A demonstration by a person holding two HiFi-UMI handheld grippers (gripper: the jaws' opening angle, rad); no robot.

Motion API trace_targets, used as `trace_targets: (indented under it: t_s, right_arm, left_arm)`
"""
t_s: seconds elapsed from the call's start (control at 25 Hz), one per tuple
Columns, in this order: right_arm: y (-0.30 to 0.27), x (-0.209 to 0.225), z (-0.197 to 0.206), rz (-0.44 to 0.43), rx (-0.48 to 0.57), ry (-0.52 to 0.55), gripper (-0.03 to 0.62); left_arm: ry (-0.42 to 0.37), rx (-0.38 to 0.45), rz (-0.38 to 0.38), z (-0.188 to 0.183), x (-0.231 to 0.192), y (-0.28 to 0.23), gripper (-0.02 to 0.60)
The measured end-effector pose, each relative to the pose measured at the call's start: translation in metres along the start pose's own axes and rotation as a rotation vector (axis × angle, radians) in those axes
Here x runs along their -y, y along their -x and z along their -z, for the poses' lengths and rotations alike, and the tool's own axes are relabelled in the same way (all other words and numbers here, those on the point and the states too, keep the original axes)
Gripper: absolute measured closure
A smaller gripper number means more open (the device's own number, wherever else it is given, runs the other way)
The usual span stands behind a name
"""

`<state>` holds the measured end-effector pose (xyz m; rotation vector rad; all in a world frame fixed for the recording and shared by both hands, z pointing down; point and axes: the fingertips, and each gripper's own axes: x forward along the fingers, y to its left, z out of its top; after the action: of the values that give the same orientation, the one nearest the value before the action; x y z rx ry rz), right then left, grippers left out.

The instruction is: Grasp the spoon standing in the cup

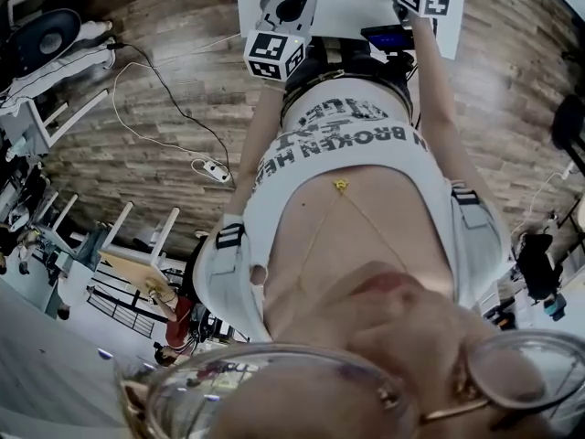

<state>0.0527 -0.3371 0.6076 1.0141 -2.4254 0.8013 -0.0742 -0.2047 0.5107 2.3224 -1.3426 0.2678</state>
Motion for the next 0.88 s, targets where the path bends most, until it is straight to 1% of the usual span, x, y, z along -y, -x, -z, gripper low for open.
trace_targets:
  t_s: [0.16,0.36,0.72,0.88]
  right_arm:
    - [0.002,0.002,0.002,0.007,0.002,-0.002,0.539]
    - [0.006,-0.002,-0.001,-0.017,0.011,-0.010,0.549]
    - [0.012,-0.011,-0.009,-0.019,0.029,0.051,0.553]
    - [0.019,-0.016,-0.015,-0.011,0.037,0.095,0.553]
  left_arm:
    - [0.005,0.010,-0.017,0.001,-0.001,0.004,0.591]
    - [0.003,0.014,-0.019,0.000,0.001,0.007,0.591]
    - [0.001,0.029,-0.023,-0.002,0.002,0.009,0.591]
    - [0.025,0.037,-0.024,-0.003,0.000,0.011,0.591]
